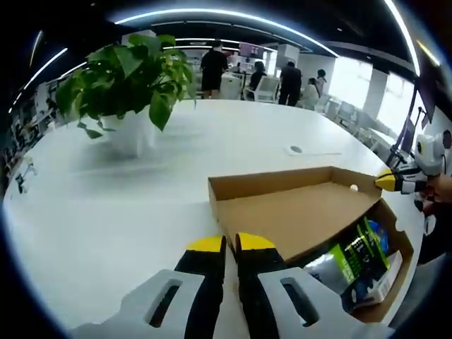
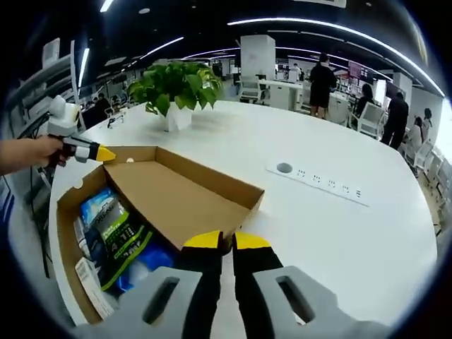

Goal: Operate the shoe box by opening the lid, removing the specified soft item, and placing it in the target area until the item is outside and the box remains undamaged.

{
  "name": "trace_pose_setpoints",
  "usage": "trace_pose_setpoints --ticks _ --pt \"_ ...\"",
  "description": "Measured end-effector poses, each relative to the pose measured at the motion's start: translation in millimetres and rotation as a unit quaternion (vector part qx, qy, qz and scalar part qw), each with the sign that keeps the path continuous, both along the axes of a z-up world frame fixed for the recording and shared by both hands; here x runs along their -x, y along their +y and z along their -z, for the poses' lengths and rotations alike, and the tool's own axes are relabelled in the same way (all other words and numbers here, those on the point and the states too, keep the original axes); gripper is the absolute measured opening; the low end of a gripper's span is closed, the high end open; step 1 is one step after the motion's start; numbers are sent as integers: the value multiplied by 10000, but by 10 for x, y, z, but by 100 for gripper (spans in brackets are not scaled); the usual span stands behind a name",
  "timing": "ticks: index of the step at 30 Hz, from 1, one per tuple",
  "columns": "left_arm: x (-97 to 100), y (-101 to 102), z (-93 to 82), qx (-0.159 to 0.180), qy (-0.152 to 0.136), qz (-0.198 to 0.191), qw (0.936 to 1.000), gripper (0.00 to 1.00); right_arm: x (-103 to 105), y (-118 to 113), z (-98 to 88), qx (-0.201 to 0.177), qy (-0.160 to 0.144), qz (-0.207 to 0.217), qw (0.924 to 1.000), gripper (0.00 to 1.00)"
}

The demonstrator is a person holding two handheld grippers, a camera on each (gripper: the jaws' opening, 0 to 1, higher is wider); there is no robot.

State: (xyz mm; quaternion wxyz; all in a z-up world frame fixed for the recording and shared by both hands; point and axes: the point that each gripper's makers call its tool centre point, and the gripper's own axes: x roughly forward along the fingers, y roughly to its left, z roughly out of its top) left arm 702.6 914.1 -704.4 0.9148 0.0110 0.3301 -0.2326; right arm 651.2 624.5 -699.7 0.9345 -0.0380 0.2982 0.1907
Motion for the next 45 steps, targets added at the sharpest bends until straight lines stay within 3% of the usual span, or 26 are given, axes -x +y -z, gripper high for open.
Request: trace_pose_setpoints --ticks 17,24,35,45 --pt "11 -5 1 40 -33 -22 10000 3 -3 -8 -2 -239 170 142 9995 3" --pt "46 5 -63 -3 -148 58 9999 3 38 9 -50 -143 104 40 9998 4" --pt "159 43 -231 -18 -270 133 9995 8 228 37 -203 -200 25 16 9998 11" --pt "350 3 -303 -69 -312 287 9991 15 460 308 -279 -267 34 -360 9990 13"
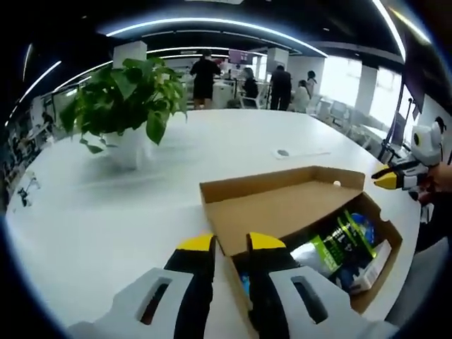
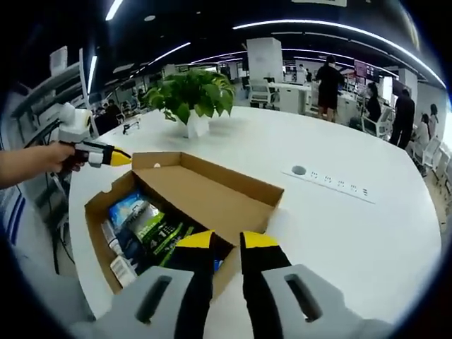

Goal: Operate the shoe box by opening the lid, removing the specified soft item, and placing it in the target area until the item is outside and the box remains undamaged.

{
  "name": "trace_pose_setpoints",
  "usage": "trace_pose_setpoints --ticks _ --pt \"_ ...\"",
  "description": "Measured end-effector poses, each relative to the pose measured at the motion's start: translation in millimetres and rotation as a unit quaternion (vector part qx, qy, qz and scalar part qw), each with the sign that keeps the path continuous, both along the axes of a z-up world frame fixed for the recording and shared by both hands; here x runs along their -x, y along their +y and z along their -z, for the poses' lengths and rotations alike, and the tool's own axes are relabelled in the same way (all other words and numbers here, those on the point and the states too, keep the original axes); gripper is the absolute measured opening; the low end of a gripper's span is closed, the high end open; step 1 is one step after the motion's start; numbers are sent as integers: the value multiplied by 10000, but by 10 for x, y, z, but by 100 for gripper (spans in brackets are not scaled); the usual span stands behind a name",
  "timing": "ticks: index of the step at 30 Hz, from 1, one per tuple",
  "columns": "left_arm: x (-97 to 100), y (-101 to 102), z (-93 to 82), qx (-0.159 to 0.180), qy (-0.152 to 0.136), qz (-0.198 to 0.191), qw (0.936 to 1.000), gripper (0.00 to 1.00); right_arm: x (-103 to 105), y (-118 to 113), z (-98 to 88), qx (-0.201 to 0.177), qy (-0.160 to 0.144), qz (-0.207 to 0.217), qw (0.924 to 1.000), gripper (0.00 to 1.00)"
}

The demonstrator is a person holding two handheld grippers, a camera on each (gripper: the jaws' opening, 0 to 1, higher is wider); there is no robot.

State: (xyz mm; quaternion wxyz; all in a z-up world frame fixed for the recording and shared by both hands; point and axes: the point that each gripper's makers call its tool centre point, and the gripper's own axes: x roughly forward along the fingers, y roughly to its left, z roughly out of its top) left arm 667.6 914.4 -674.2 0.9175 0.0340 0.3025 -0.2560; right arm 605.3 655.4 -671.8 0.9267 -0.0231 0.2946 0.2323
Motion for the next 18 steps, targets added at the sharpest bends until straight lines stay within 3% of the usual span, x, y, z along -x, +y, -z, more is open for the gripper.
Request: trace_pose_setpoints --ticks 4,18 --pt "73 -23 -14 21 -11 14 10000 16 102 99 150 50 340 -163 9993 17" --pt "437 -236 35 -8 89 429 9990 24 231 381 334 119 641 -517 9965 20"
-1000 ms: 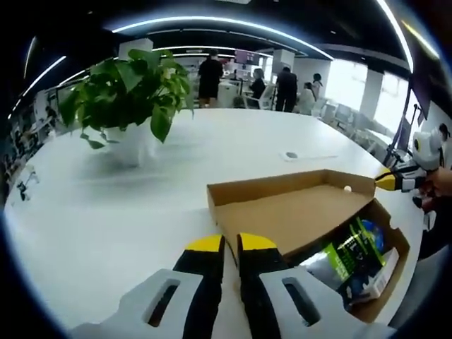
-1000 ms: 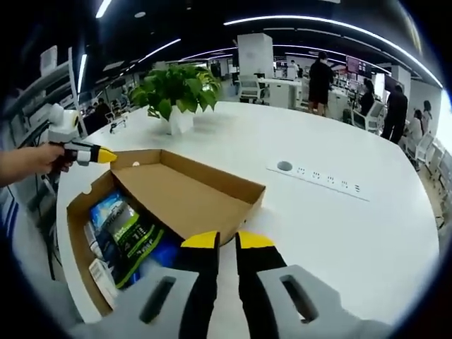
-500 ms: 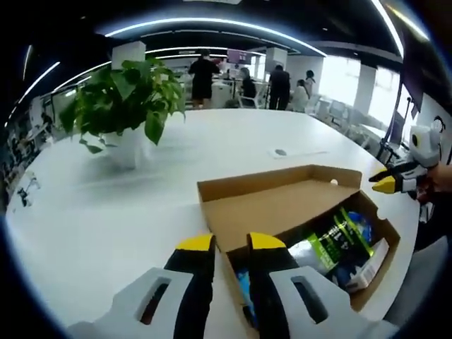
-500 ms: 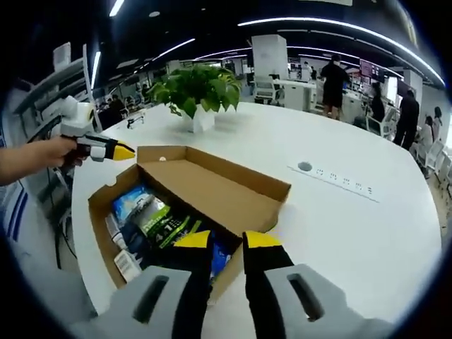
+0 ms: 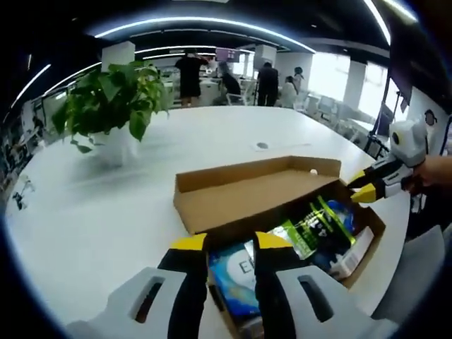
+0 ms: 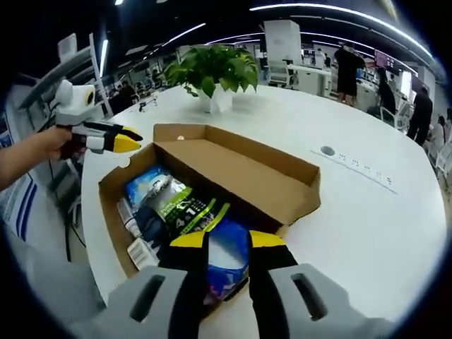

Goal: Operate the shoe box by opening the lid, removing the specified soft item, and placing it in the target area until the item is outside and the box remains undamaged.

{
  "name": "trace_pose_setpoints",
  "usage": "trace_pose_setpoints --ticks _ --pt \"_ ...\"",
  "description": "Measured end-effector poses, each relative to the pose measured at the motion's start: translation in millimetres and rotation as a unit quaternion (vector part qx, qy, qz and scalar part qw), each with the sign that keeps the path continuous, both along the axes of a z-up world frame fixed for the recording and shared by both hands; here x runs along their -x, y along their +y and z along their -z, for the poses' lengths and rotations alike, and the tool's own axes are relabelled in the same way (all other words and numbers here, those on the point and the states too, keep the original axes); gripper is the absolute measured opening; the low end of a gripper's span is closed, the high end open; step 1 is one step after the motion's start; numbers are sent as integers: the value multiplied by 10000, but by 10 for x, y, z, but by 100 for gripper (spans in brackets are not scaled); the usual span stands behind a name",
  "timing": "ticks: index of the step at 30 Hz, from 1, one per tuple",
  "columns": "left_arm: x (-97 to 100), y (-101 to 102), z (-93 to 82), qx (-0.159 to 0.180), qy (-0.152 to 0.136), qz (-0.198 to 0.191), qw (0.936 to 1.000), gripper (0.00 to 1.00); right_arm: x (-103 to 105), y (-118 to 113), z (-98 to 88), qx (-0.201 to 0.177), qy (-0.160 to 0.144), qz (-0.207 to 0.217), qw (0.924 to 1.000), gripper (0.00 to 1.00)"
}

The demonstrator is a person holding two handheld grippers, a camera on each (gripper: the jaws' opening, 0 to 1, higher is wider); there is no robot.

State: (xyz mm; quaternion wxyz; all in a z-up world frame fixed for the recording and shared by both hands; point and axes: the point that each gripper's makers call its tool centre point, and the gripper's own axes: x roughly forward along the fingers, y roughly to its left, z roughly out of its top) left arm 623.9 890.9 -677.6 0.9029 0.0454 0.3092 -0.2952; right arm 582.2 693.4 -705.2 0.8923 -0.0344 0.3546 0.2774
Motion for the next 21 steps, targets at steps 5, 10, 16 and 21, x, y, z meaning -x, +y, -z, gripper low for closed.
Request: trace_pose_setpoints --ticks 5,10,16,21 --pt "147 -75 70 -113 49 224 9997 26 28 94 81 1 146 -85 9999 20" --pt "253 -105 141 -245 91 397 9989 26 38 210 167 -11 318 -198 9993 21" --pt "344 -116 210 -377 126 551 9977 27 34 271 249 7 511 -217 9985 20" --pt "402 -129 234 -390 183 626 9971 27 20 307 299 3 598 -217 9980 20"
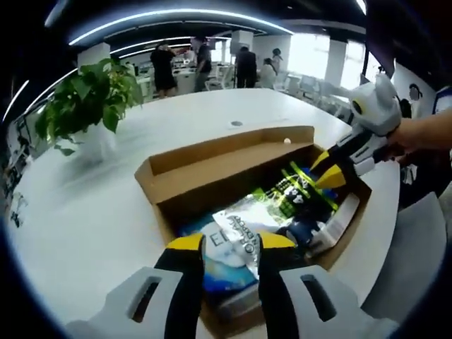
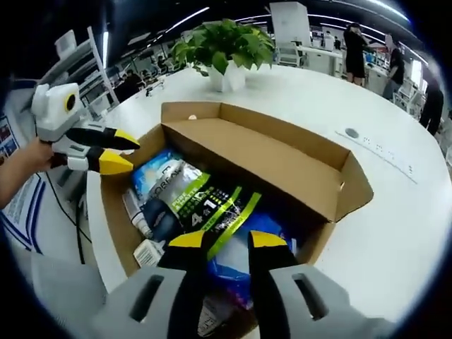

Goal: Operate the shoe box by opening the lid, removing the specified soft item, and placing it in the target area until the item is outside and the box remains undamaged.

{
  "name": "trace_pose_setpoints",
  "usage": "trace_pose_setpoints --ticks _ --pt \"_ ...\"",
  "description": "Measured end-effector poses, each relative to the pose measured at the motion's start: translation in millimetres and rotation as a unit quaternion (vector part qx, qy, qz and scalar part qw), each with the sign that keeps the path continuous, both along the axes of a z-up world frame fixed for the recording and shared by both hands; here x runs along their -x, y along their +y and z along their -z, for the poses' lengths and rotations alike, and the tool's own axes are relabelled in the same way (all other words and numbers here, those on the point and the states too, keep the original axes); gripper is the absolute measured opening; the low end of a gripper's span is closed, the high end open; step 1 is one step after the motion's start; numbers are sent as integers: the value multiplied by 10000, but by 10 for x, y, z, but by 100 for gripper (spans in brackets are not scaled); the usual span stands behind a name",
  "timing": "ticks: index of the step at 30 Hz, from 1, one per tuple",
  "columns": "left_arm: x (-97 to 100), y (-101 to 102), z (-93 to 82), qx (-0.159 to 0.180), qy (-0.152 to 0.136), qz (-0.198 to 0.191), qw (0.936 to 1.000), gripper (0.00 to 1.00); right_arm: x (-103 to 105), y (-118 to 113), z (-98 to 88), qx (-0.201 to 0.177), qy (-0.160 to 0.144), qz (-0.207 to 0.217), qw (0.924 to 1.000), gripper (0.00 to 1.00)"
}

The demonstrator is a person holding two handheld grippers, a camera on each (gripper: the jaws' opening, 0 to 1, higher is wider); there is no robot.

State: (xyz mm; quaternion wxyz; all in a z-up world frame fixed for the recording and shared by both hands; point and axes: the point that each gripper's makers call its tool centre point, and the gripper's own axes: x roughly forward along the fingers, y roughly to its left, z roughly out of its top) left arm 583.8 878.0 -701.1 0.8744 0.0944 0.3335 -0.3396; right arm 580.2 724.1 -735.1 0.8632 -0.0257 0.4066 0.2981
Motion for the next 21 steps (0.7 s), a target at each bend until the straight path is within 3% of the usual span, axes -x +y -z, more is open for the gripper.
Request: trace_pose_setpoints --ticks 10,21 --pt "41 20 123 -235 52 243 9994 27 -10 133 132 -76 306 74 9995 17" --pt "62 -2 265 -295 243 330 9987 26 -8 122 130 113 243 94 9996 2"
